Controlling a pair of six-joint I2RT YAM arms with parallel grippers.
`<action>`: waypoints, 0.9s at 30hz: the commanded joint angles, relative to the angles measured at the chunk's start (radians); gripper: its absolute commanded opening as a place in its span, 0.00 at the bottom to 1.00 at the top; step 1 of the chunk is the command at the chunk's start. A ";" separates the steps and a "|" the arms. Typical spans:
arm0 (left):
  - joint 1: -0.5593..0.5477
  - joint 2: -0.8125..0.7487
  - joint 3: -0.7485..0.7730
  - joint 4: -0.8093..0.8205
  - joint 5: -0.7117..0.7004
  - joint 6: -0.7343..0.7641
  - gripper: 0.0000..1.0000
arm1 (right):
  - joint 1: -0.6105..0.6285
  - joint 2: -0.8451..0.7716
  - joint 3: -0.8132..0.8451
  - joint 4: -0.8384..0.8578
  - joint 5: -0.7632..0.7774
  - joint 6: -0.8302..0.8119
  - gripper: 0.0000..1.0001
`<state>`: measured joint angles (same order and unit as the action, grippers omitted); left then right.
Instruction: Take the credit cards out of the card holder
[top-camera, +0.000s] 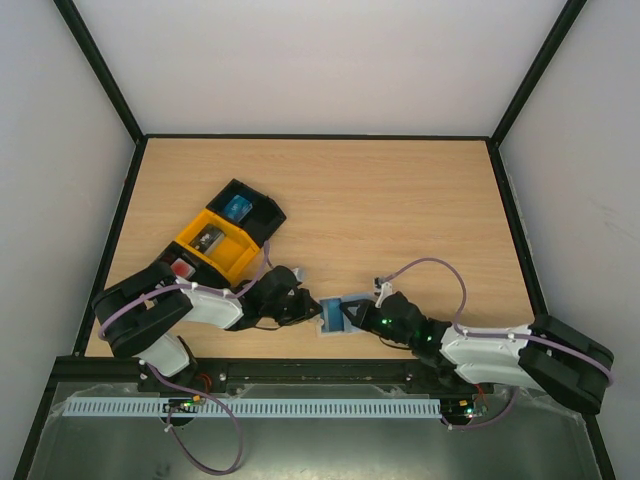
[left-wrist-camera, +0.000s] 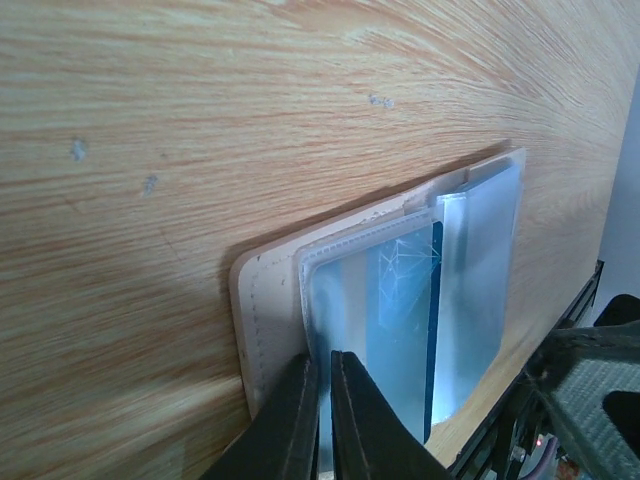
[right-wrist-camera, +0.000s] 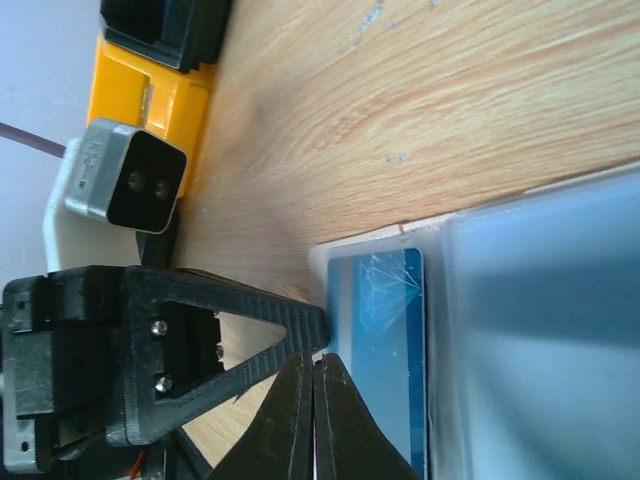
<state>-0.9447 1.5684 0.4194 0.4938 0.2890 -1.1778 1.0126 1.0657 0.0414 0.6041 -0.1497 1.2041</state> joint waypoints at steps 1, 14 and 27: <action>-0.019 0.036 -0.022 -0.112 -0.010 0.017 0.09 | -0.003 -0.044 -0.023 -0.020 0.045 -0.030 0.02; -0.019 0.051 -0.035 -0.098 -0.012 0.021 0.03 | -0.011 0.026 0.016 -0.090 0.038 -0.035 0.19; -0.019 0.065 -0.040 -0.079 -0.004 0.020 0.03 | -0.010 0.174 0.046 0.012 -0.036 -0.036 0.16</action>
<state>-0.9470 1.5791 0.4122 0.5224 0.2871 -1.1709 1.0069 1.2148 0.0704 0.6006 -0.1711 1.1809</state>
